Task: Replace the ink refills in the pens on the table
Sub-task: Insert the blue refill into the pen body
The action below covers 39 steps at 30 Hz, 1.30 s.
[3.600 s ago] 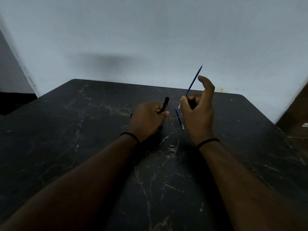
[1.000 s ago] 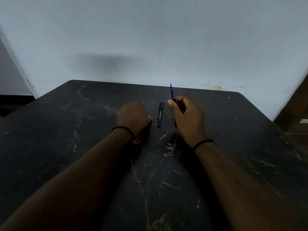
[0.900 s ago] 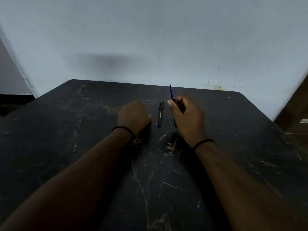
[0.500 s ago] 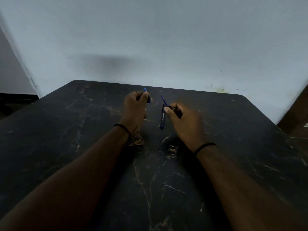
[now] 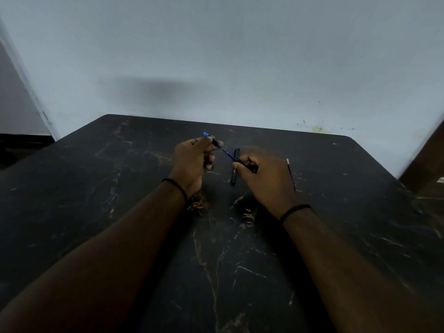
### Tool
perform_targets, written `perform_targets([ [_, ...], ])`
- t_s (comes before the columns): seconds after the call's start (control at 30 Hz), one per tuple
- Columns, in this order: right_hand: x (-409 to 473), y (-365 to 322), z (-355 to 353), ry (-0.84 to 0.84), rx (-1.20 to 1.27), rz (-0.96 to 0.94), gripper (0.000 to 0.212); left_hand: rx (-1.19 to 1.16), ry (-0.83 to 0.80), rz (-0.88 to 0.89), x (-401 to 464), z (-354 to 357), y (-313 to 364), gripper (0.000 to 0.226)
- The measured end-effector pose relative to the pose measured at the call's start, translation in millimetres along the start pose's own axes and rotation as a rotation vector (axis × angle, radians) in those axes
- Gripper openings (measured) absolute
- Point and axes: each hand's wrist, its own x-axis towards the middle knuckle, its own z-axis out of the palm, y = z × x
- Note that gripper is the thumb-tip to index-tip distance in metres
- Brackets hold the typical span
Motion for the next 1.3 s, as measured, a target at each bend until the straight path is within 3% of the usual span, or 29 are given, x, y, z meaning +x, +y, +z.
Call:
perform_targets([
  [0.63, 2, 3, 0, 0.052, -0.022, -0.015, 0.012, 0.163, -0.020, -0.004, 2, -1, -7, 0.011],
  [0.97, 2, 2, 1, 0.042, -0.095, -0.058, 0.006, 0.079, -0.012, -0.073, 1, -2, -7, 0.010],
  [1.23, 1, 1, -3, 0.067, -0.071, -0.121, 0.013, 0.082, -0.109, -0.113, 4, 1, -15, 0.008],
  [1.3, 1, -1, -1, 0.066, -0.032, -0.061, 0.013, 0.086, -0.127, -0.114, 6, 1, -17, 0.009],
])
